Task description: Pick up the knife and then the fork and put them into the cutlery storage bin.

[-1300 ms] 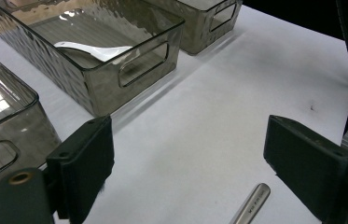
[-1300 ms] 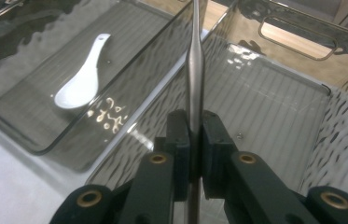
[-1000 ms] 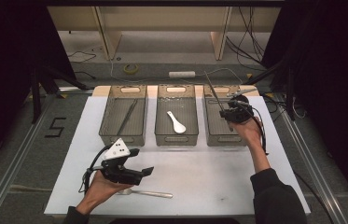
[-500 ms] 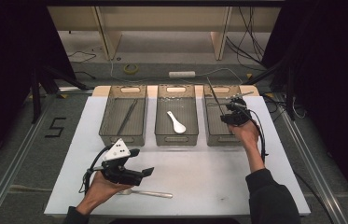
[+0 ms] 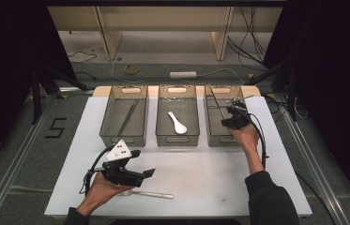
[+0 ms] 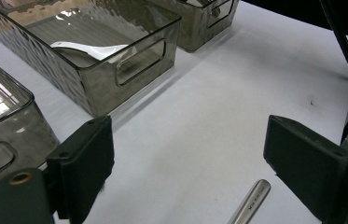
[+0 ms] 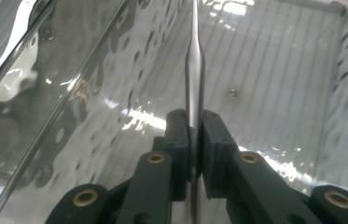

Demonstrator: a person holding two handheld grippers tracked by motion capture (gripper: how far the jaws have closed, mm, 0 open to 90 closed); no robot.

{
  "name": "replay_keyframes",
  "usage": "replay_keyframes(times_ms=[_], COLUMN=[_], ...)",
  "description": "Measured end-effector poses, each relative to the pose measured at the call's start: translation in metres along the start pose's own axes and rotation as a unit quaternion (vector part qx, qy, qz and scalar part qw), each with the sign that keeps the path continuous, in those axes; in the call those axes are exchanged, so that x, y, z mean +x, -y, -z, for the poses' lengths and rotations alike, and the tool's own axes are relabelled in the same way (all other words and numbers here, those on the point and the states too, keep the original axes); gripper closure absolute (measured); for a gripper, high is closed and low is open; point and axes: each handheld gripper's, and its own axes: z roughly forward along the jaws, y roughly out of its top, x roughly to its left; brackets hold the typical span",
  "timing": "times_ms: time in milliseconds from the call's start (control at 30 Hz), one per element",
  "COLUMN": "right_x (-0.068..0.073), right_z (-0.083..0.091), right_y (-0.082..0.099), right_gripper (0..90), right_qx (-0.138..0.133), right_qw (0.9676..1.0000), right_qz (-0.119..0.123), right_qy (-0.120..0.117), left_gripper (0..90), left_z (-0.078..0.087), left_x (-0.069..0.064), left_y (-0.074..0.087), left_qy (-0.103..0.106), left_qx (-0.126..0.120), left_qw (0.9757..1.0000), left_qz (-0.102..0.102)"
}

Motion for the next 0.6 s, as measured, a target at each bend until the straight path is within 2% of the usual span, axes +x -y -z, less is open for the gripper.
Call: replay_keyframes(times_ms=[100, 167, 433, 500, 600], right_x=[0.001, 0.001, 0.0, 0.001, 0.004], right_z=[0.006, 0.011, 0.025, 0.03, 0.041], right_y=[-0.003, -0.006, -0.002, 0.0, 0.003], right_gripper=[73.3, 71.4, 58.4, 51.9, 47.7], right_qx=[-0.021, -0.03, -0.043, -0.048, -0.069], right_qw=[0.9997, 0.9995, 0.9989, 0.9986, 0.9968], right_qz=[-0.007, 0.001, 0.016, 0.017, 0.022], right_qy=[-0.003, -0.005, -0.013, -0.017, -0.034], left_gripper=[15.8, 15.8, 15.8, 15.8, 15.8], left_z=[0.0, 0.0, -0.001, -0.001, -0.003], left_x=[0.0, 0.0, 0.0, 0.001, 0.002], left_y=[0.0, 0.0, 0.0, 0.0, 0.001], left_qy=[0.0, 0.0, 0.001, 0.002, 0.002], left_qx=[0.0, 0.001, 0.004, 0.011, 0.021], left_qw=[1.0, 1.0, 1.0, 0.9999, 0.9998], left_qz=[0.002, 0.001, 0.001, 0.003, 0.003])
